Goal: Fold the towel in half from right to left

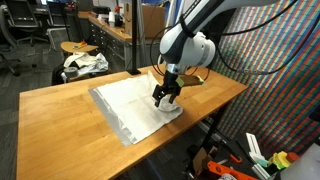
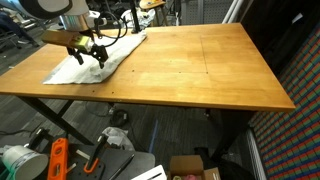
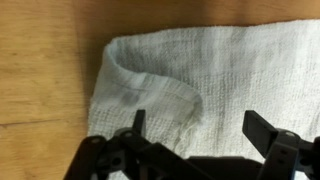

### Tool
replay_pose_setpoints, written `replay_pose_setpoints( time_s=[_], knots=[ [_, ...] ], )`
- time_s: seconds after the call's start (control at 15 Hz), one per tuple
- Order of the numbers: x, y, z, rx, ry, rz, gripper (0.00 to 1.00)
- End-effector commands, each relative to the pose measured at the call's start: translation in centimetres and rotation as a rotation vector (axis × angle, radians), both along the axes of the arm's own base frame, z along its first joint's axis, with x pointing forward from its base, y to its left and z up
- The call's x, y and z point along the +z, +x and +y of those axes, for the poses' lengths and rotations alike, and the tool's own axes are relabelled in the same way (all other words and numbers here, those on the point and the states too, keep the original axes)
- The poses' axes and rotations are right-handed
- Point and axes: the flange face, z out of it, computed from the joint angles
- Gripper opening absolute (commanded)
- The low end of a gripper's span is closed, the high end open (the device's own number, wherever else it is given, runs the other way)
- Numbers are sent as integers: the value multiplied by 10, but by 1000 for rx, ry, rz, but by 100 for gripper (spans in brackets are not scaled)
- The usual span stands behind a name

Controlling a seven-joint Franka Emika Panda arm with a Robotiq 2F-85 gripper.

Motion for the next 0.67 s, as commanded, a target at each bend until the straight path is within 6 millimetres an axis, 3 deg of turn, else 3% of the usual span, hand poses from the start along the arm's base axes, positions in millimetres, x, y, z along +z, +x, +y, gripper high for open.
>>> replay_pose_setpoints(
  time_s=[0.0,0.27,0.6],
  knots=[
    [9,-2,24,-11,-33,-53,100],
    [10,2,39,-29,-65,-59,100],
    [4,7,41,-60,-117,-45,100]
  ],
)
